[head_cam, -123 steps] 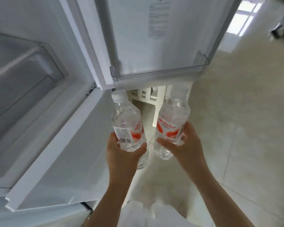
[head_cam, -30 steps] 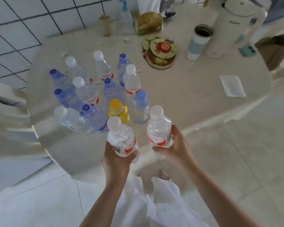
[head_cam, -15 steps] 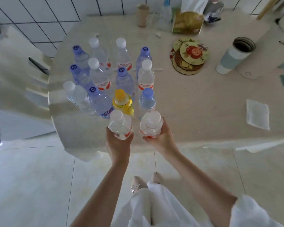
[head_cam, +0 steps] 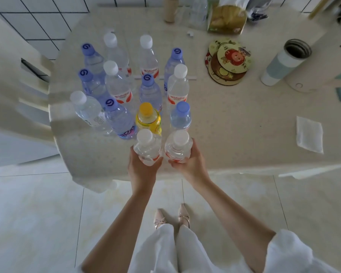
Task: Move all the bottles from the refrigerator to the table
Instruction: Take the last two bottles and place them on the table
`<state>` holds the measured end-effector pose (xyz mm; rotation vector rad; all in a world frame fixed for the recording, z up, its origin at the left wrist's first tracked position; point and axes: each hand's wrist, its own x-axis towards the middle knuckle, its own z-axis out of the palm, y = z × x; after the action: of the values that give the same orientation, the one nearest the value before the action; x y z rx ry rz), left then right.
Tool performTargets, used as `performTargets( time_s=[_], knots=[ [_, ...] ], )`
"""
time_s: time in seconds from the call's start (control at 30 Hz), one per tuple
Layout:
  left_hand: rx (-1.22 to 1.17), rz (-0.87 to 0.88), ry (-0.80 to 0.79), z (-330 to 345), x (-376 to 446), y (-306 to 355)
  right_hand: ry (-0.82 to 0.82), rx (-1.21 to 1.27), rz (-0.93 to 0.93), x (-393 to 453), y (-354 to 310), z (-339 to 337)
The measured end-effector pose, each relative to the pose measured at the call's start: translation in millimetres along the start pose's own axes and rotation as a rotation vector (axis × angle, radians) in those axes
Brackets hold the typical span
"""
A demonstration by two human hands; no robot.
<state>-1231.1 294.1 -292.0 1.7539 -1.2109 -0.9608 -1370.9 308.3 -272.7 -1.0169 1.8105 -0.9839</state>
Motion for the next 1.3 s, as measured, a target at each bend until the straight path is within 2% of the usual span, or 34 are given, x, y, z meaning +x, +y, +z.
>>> performTargets(
  time_s=[0.37,0.67,0.8,0.97,1.1,1.3],
  knots=[
    [-0.052,-0.050,-0.076,-4.0,3.8,-0.3,-0.019,0.080,0.023,-2.3,8.7,6.8],
    [0.011,-0.048,-0.246,-25.5,-1.6,2.5,0.074,-0.029,0.018,-26.5,13.1,1.8],
    [-0.010,-0.089,-0.181,-36.2,-18.1,6.8,0.079,-0.045,0.011,-40.2,7.1,-8.9],
    [-0.030,-0.061,-0.105,-48.1,-67.3,16.4,0.007,-0.032,-0.046,-71.1,2.2,-34.7],
    [-0.079,-0.109,-0.059,-60.0,-126.2,20.0,-0.154,-0.082,-0.099,-108.0,-1.0,-57.9],
    [-0.063,-0.142,0.091,-97.5,-199.0,14.1,-0.352,-0.171,-0.172,-150.0,-1.6,-61.3]
  ],
)
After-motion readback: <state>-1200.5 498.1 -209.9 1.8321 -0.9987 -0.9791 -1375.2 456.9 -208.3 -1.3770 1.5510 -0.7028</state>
